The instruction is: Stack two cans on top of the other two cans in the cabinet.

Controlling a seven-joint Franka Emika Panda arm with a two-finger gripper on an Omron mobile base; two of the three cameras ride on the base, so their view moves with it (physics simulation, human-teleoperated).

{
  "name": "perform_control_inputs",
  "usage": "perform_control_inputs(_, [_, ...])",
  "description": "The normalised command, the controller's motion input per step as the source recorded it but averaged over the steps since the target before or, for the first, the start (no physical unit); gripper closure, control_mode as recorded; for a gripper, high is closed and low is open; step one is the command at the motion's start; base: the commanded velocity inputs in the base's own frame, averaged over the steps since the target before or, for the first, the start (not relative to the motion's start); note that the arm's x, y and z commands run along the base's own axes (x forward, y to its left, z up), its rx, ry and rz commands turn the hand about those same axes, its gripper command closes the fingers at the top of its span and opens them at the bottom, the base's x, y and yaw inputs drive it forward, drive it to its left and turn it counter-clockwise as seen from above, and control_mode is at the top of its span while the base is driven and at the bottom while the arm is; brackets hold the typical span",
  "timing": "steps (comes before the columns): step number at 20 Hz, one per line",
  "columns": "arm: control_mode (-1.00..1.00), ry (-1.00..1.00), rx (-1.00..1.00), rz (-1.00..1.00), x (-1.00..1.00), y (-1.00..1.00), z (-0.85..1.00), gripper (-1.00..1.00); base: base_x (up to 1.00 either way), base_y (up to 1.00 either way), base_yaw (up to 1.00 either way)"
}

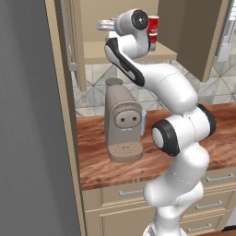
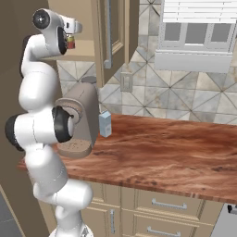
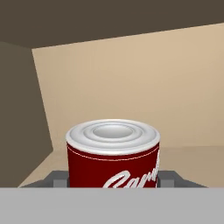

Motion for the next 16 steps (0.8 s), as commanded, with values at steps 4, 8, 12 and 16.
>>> perform_control_inputs(4, [-1.0, 0.03, 0.0, 0.0, 0.27, 0.0, 0.0, 1.0, 0.0, 0.0, 0.0])
perform_control_inputs(8, [-1.0, 0.0, 0.0, 0.0, 0.29, 0.0, -0.01, 1.0, 0.0, 0.0, 0.0])
perform_control_inputs(12, [-1.0, 0.0, -0.02, 0.0, 0.23, 0.1, 0.0, 1.0, 0.0, 0.0, 0.0])
perform_control_inputs(16, [-1.0, 0.0, -0.03, 0.0, 0.11, 0.2, 0.0, 1.0, 0.0, 0.0, 0.0])
